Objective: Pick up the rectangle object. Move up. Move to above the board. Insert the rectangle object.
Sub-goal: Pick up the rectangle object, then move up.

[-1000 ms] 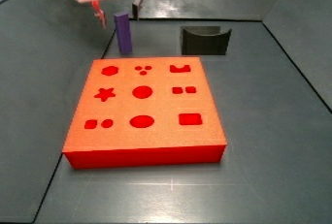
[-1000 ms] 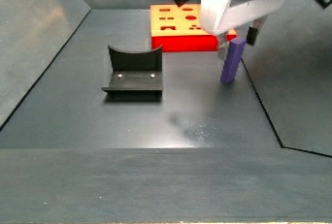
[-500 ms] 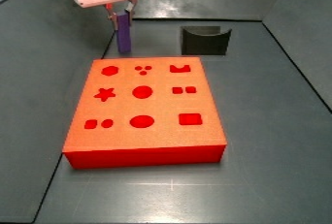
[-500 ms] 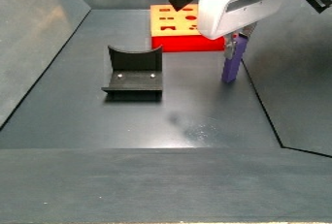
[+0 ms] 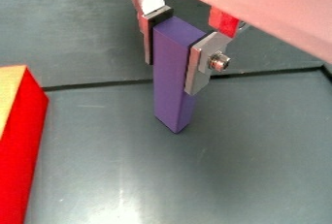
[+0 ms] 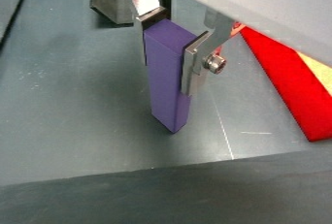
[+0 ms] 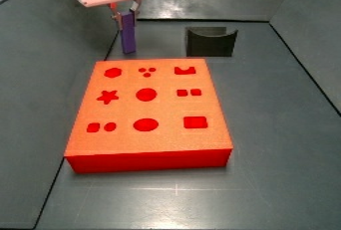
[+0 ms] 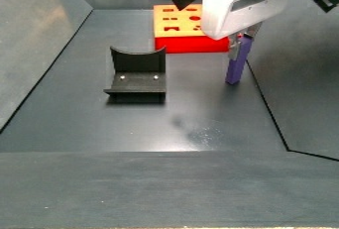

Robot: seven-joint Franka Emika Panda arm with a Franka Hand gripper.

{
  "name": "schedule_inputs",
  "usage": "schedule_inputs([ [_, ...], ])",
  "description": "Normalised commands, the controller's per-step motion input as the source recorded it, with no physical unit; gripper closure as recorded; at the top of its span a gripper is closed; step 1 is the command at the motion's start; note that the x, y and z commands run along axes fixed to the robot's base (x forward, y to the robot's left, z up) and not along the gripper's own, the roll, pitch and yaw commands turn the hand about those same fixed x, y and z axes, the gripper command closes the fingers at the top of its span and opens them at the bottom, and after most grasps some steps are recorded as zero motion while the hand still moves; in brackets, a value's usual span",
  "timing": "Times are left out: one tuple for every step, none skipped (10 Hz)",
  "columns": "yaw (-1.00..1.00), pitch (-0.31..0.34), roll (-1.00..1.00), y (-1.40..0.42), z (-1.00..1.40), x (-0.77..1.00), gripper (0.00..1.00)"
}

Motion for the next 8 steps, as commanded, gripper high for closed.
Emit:
schedule_inputs([
  [0.00,0.000,0.00,0.00,0.00,0.00,1.00],
  [0.00,0.000,0.00,0.00,0.00,0.00,1.00],
  [0.00,0.000,0.00,0.00,0.00,0.00,1.00],
  [0.00,0.000,0.00,0.00,0.00,0.00,1.00],
  [0.00,0.000,0.00,0.00,0.83,0.00,1.00],
  [0.01,0.025,0.00,0.08,0.80,-0.07,1.00],
  [0.00,0.021,0.00,0.07,0.71,-0.08,1.00],
  [-0.02,0.016,0.01,0.05,0.54,-0.06,1.00],
])
